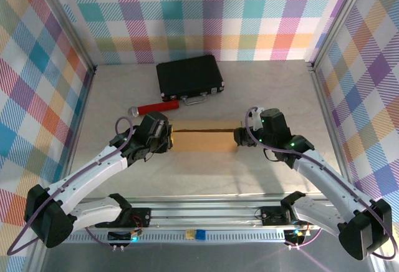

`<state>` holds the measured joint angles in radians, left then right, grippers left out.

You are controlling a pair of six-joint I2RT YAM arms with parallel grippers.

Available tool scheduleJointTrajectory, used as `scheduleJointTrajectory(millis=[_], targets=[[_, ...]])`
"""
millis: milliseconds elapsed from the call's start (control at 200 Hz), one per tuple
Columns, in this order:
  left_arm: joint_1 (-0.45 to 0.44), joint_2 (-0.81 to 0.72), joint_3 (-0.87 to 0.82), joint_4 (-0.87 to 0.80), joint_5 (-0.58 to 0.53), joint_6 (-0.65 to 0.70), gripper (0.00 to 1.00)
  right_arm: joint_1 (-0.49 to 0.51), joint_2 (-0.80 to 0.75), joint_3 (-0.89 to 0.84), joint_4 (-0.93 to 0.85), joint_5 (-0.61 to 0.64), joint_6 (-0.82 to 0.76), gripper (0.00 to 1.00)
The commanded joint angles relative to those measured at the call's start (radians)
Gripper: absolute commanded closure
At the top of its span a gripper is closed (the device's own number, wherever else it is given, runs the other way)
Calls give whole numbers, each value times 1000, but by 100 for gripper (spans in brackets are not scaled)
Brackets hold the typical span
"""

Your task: Fold the paper box

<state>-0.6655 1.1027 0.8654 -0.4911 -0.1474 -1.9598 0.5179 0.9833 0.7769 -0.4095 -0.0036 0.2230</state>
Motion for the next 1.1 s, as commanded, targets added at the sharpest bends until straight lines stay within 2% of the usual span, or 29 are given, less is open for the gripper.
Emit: scheduleJointTrajectory(millis=[0,200,375,570,680,775,930,1095], targets=[[-10,15,-37,-78,18,1,72,5,-33,55,-38,-92,30,31],[-11,16,-37,-78,19,1,72,5,-71,56,-64,-124,51,31],[-11,8,-38,-92,17,2,72,-13,-59,95,-88,-96,204,28],[-11,-2,-37,-99,12,9,73,-92,78,219,-224,-262,449,29],[-11,0,-35,-98,12,12,73,-139,125,233,-254,-371,542,34],[-11,0,-32,-98,11,16,73,-184,132,227,-266,-404,596,37],[-11,0,-33,-96,12,19,73,-248,156,205,-254,-455,591,46],[-11,-1,-30,-99,10,20,73,-254,219,193,-217,-501,592,54]])
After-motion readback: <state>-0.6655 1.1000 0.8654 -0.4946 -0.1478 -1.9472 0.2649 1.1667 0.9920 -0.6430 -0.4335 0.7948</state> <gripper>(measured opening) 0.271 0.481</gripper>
